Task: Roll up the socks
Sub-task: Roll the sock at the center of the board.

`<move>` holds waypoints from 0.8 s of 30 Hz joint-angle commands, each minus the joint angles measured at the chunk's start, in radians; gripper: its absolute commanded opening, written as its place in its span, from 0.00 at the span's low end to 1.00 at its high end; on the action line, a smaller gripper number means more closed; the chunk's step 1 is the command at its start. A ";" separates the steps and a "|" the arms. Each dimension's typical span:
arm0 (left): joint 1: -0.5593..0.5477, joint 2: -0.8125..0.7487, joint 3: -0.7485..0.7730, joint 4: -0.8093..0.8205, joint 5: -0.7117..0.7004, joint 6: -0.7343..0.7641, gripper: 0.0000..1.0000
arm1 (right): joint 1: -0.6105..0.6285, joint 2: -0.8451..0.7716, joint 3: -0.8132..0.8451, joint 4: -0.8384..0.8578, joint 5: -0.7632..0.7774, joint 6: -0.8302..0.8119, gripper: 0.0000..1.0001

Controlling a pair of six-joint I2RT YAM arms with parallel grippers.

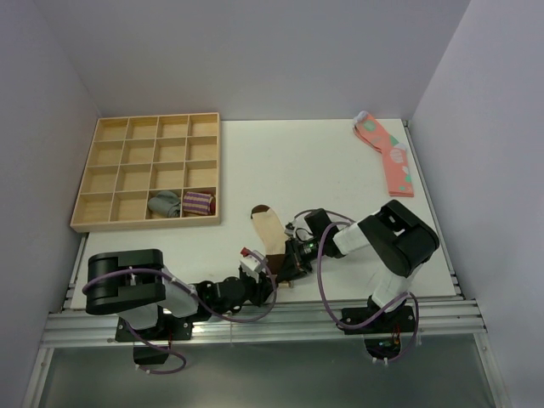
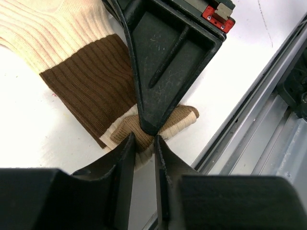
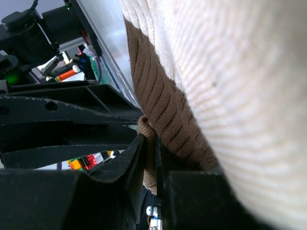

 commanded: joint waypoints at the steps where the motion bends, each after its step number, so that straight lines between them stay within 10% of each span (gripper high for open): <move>1: -0.025 0.033 0.032 -0.090 0.026 0.010 0.25 | 0.002 0.014 0.022 -0.070 0.069 -0.004 0.16; 12: -0.025 0.043 0.075 -0.164 0.040 0.010 0.00 | 0.004 -0.076 0.011 -0.189 0.264 -0.106 0.29; 24: -0.020 0.030 0.168 -0.359 0.120 -0.059 0.00 | 0.002 -0.299 -0.062 -0.157 0.481 -0.127 0.44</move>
